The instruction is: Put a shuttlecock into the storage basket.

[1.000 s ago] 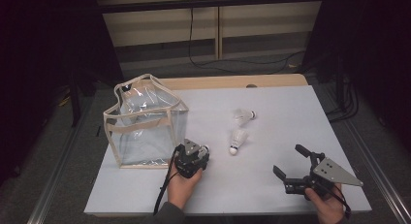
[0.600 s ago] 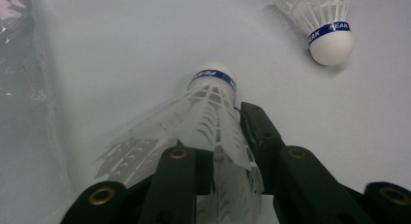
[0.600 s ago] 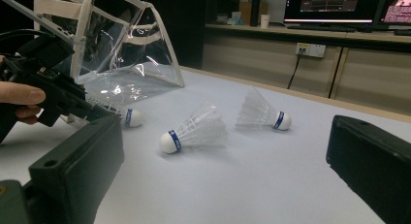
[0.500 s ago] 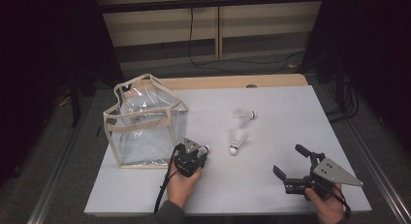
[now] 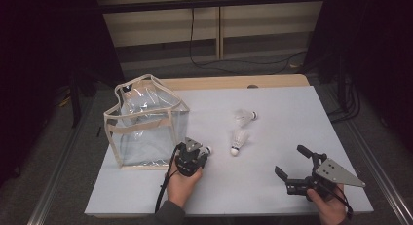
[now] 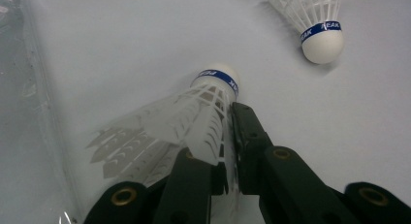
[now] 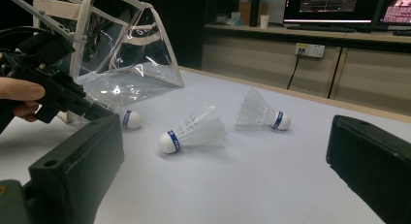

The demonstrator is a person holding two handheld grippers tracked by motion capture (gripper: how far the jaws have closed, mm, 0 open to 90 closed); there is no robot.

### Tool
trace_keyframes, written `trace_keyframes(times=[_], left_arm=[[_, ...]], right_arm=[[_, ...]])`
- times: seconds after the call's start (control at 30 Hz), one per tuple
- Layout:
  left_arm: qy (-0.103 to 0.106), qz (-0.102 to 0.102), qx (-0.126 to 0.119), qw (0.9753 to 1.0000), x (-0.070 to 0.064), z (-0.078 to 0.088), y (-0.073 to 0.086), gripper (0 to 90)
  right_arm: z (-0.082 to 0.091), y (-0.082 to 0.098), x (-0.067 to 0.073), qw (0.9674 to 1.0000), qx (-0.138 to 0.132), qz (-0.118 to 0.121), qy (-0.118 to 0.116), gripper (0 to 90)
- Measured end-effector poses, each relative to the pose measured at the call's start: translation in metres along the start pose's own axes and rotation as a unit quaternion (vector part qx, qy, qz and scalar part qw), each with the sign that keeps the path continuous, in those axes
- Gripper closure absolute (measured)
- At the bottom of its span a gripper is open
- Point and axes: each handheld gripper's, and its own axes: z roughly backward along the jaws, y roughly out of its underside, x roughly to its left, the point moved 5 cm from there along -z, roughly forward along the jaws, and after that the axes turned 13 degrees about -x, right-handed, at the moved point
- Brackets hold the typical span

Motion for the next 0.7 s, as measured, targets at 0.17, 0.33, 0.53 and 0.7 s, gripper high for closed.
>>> trace_keyframes(times=[0.17, 0.33, 0.53, 0.7], left_arm=[[0.011, -0.005, 0.01, 0.9999, -0.0035, 0.0011, -0.0023, 85.7], [0.022, -0.004, 0.015, 0.9996, -0.0029, 0.0038, -0.0062, 86.1], [0.026, 0.003, 0.015, 0.9995, -0.0027, 0.0054, -0.0081, 86.7], [0.035, 0.003, 0.021, 0.9992, -0.0023, 0.0063, -0.0097, 86.9]], right_arm=[[-0.0001, 0.0005, 0.0, 1.0, 0.0, -0.001, 0.0, 0.0], [0.0003, 0.0006, -0.0008, 1.0, 0.001, -0.003, 0.0, 0.0], [-0.0007, 0.0017, -0.0004, 1.0, 0.001, -0.01, -0.001, 0.0], [-0.0016, 0.0026, -0.0007, 1.0, 0.002, -0.009, -0.001, 0.0]])
